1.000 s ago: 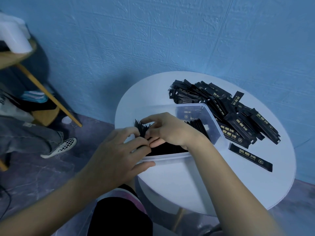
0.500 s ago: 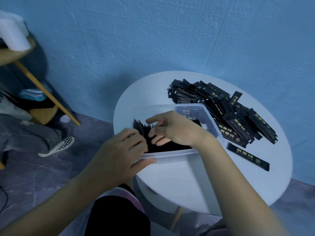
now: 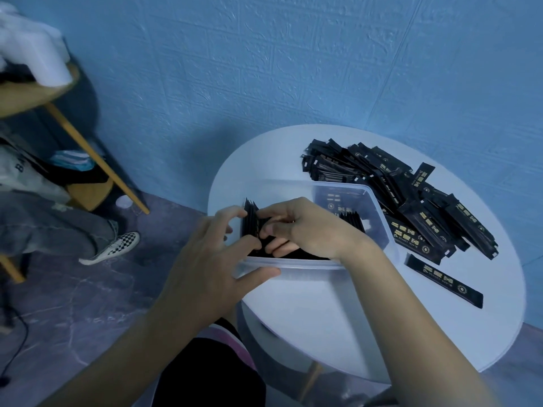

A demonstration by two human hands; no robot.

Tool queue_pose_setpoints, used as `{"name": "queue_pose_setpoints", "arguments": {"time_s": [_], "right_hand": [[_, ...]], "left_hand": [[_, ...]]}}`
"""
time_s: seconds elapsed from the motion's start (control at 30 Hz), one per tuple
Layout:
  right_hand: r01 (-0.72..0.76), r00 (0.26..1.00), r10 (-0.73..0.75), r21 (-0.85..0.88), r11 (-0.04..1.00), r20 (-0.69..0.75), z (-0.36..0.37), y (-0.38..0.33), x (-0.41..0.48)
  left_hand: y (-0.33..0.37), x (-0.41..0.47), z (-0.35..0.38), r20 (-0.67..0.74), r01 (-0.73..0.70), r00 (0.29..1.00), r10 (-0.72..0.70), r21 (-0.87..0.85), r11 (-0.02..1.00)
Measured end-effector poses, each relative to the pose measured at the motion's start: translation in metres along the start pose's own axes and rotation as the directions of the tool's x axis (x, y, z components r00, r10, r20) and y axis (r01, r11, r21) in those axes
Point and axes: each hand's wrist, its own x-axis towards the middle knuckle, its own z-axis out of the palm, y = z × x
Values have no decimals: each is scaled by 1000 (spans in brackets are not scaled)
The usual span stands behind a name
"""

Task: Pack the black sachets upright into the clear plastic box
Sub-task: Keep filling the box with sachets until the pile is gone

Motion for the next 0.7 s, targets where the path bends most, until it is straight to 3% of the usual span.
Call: {"name": "queue_pose_setpoints", "arguments": {"time_s": [0.23, 0.7], "right_hand": [[-6, 1000, 7, -10, 1000, 10, 0, -1, -1], [9, 1000, -10, -33, 999, -12, 0, 0, 1]], "left_hand": [[3, -3, 3, 32, 98, 995, -97, -57, 994], [0, -3, 2, 114, 127, 984, -139, 108, 986]]}}
